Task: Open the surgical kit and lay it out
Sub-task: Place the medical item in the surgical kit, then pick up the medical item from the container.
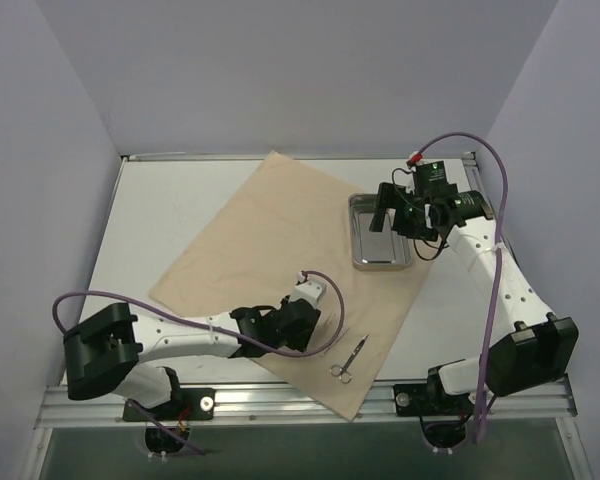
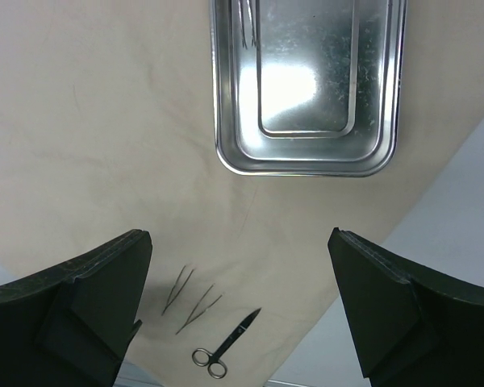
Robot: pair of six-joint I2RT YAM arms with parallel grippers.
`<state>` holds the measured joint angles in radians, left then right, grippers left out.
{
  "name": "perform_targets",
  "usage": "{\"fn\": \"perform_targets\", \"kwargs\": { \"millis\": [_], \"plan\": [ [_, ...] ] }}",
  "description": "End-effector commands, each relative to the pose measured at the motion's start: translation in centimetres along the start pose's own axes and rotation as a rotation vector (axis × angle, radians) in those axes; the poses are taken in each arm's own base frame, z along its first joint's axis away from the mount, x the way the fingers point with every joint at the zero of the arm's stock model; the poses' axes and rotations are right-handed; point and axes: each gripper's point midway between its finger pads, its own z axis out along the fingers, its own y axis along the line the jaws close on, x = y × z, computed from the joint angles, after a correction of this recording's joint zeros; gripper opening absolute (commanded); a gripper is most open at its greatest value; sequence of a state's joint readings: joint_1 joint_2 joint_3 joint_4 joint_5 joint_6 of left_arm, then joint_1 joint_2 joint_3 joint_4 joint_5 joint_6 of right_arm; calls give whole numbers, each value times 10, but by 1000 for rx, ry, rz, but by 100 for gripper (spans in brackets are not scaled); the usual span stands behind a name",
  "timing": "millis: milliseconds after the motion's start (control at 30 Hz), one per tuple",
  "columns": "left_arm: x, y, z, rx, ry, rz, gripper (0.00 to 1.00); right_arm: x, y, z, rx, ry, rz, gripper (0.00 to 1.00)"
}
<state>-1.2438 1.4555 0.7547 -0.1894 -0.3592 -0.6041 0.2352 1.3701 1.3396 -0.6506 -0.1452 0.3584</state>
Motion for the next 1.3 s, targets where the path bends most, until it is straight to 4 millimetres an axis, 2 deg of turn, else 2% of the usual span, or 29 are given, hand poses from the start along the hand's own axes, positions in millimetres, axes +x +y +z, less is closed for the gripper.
{"fn": "perform_targets", "kwargs": {
  "millis": [0,67,100,167,200,233,267,300,333,367,400,433,467,500,667,800,900,1267],
  "plan": [
    [-65,-4,-31,68,-123,-22,48,-20,5,4,-9,-41,9,100],
    [-91,1,-50,108,-168,-39,50,-28,8,11,-4,-48,12,98],
    [-104,14,-53,115,-174,-76,51,-34,8,14,5,-62,20,97],
    [-125,26,-67,128,-201,-101,52,-41,4,26,42,-71,26,94],
    [-141,44,-76,109,-234,-138,53,-51,5,29,46,-96,29,92],
    [-142,48,-82,126,-219,-128,53,-51,2,40,68,-82,33,88],
    [-159,50,-96,142,-255,-134,53,-54,1,47,72,-82,34,86],
    [-164,64,-101,117,-252,-138,54,-61,4,52,65,-94,30,84],
    [-169,66,-107,128,-257,-136,54,-57,3,68,73,-64,18,80],
    [-183,69,-119,131,-290,-136,54,-58,3,75,73,-58,10,76],
    [-184,74,-123,119,-279,-131,56,-59,3,91,77,-43,6,72],
    [-188,83,-127,101,-286,-142,56,-59,2,99,76,-37,-11,61],
    [-191,87,-131,94,-291,-145,57,-58,2,107,79,-31,-21,56],
    [-194,88,-136,105,-290,-135,57,-58,1,123,81,-23,-33,48],
    [-198,120,-141,22,-274,-145,60,-62,5,158,50,-21,-84,33],
    [-204,126,-145,-4,-274,-90,65,-65,13,183,-4,-23,-118,31],
    [-207,130,-145,-33,-270,-60,68,-57,10,206,-4,11,-131,34],
    [-197,134,-139,-44,-235,-65,70,-55,6,238,-5,15,-166,39]
  ]
}}
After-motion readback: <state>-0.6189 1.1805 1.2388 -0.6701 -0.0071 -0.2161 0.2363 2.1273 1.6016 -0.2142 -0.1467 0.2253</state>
